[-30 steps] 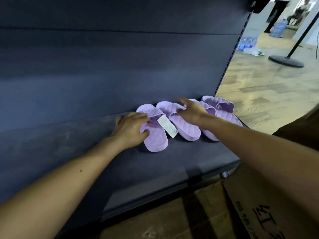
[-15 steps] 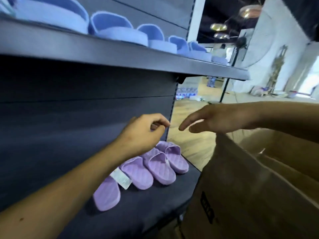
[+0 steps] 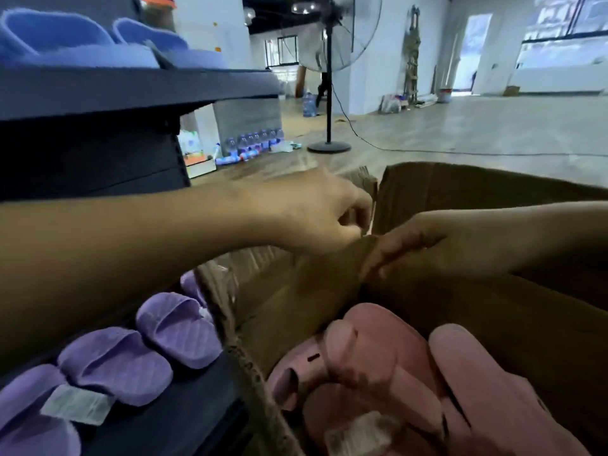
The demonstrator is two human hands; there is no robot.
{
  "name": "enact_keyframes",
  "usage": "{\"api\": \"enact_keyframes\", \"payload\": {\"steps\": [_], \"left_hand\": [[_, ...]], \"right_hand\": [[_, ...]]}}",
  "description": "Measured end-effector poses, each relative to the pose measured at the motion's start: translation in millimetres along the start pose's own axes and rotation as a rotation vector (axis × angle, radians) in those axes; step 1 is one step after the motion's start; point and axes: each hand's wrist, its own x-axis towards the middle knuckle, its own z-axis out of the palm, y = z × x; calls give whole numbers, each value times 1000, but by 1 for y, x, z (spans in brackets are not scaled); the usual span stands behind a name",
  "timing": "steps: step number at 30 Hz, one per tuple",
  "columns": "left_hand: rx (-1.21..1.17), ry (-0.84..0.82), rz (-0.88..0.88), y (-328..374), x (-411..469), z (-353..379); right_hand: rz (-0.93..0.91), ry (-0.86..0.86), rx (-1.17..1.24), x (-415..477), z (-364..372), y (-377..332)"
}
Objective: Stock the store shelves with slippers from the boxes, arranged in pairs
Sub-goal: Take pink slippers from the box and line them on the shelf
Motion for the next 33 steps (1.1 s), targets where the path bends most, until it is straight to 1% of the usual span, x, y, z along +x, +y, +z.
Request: {"api": "enact_keyframes", "payload": {"steps": [1,3,5,7,8,10,12,13,15,17,19,22,23,25,26,28,31,33], "left_hand": [[60,-98,3,2,14,5],[189,-225,18,3,40,21],[298,-335,43,4,58,46],[358,-485,82,4,68,77],[349,-579,98,5,69,90],[252,-750,114,7,67,108],[158,-810,103,11,67,114],[128,-819,96,13,68,116],[80,-850,68,18,71,118],[74,-861,40,21,76,118],[86,-830,17,20,79,117],[92,-833,-22,15,78,115],[123,-848,-40,14,76,114],[252,-866,-84,12,72,114],[326,-861,-117,10,71,114],[384,-849,-191,5,72,114],[292,-832,-286,0,75,111],[222,-815,-324,-1,75,109]], "right_hand": [[49,-77,0,6,-7,12],[193,-198,-132,14,-3,38],[298,-405,-181,21,9,62],[384,-479,-224,25,17,89],[425,-516,-239,26,23,104],[477,-558,-261,26,37,139],[524,-569,-330,21,49,168],[535,-557,-385,19,56,179],[522,-477,-451,19,71,198],[509,-384,-364,25,91,203],[545,-320,-128,34,115,198],[721,-285,492,40,149,185],[772,-258,656,39,156,182],[812,-171,871,35,166,180],[796,-116,947,33,169,180],[753,8,1014,30,172,177],[751,187,963,32,167,169],[750,267,949,31,160,156]]}}
